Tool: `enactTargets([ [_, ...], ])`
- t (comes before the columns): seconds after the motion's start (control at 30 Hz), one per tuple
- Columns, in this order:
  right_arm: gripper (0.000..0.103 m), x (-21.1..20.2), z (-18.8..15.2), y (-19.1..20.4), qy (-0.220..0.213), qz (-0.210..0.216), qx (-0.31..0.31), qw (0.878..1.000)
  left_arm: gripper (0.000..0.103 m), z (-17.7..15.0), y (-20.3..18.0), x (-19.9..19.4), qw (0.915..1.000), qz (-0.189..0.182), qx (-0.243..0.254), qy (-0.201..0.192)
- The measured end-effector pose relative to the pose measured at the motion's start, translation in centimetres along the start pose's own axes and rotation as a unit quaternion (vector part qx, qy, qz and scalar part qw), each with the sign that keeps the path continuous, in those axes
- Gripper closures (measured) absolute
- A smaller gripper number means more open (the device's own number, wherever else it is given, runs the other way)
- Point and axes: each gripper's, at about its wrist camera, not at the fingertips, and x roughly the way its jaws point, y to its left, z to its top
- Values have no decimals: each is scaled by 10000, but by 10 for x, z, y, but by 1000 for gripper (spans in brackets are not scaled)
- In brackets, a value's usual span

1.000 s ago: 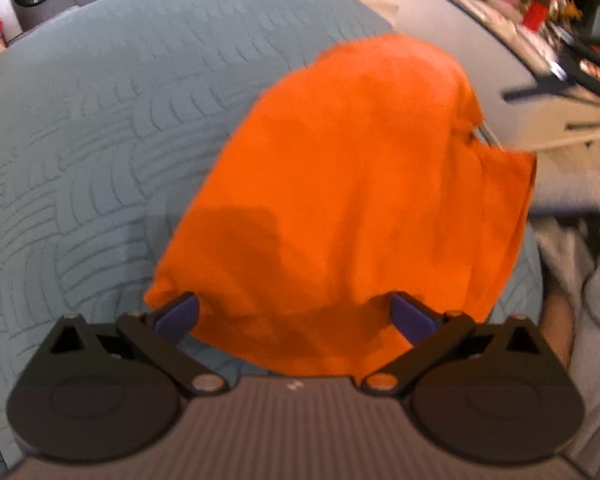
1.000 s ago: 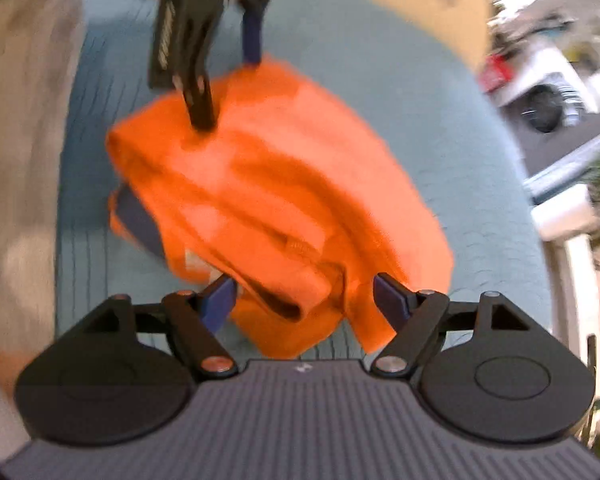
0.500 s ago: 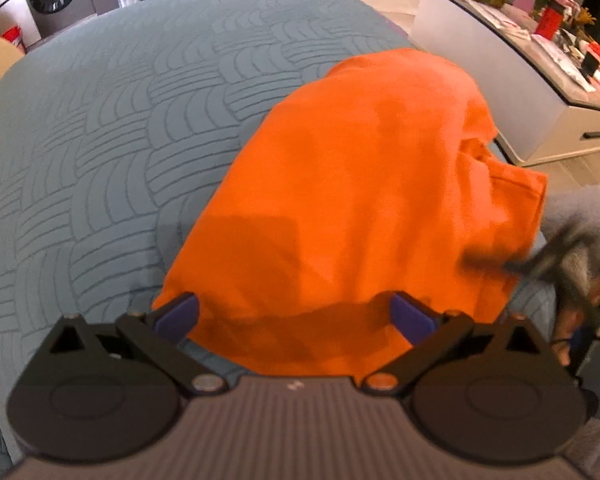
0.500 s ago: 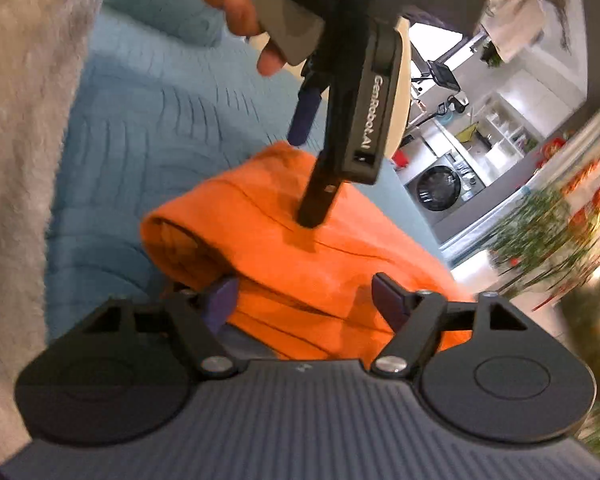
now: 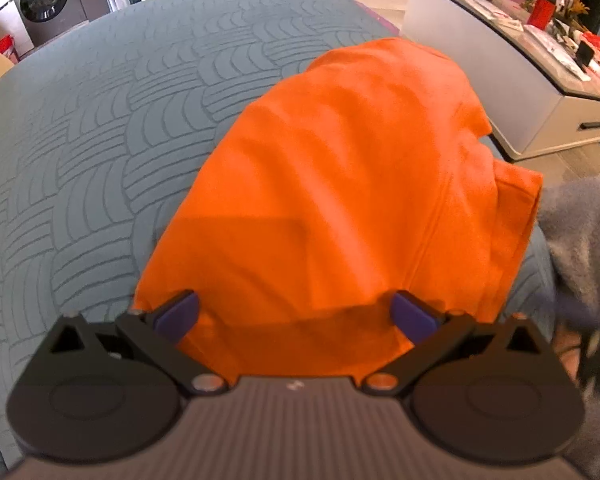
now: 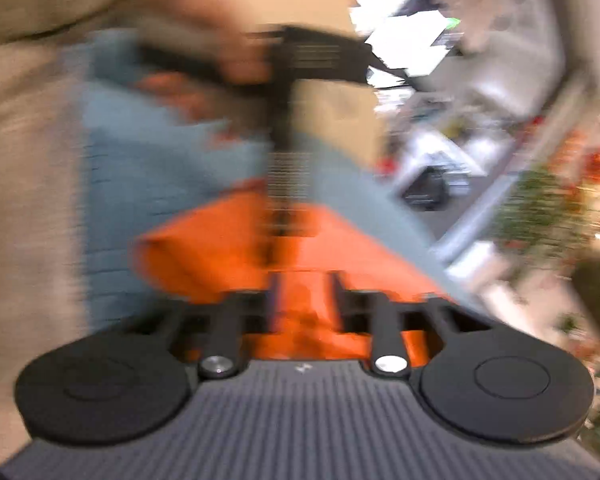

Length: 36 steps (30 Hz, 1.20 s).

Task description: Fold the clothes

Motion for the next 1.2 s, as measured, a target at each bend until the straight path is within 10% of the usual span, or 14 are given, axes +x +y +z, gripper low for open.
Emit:
enactTargets([
  [0.17,17,30,-14,-28,750,-158,-632,9951,0,-6,1,-2,10000,25,47,-21],
  [0.43,28,88,-36,-9,533,-99,-997,9935,0,-10,3,-6,9999,-32,57,-97],
  [0.53,98,99,-18,19,540,-64,-944,9940,0,-11,10,-12,9995,-228,-47,-207],
  [0.87,99,0,6,24,38,-239,-121,9996,0,-10,6,-28,9944,-868,-62,-606],
  [1.2,93,12,-1,36,823,114,-274,9962,0,-14,-18,2,9988,-159,351,-289],
])
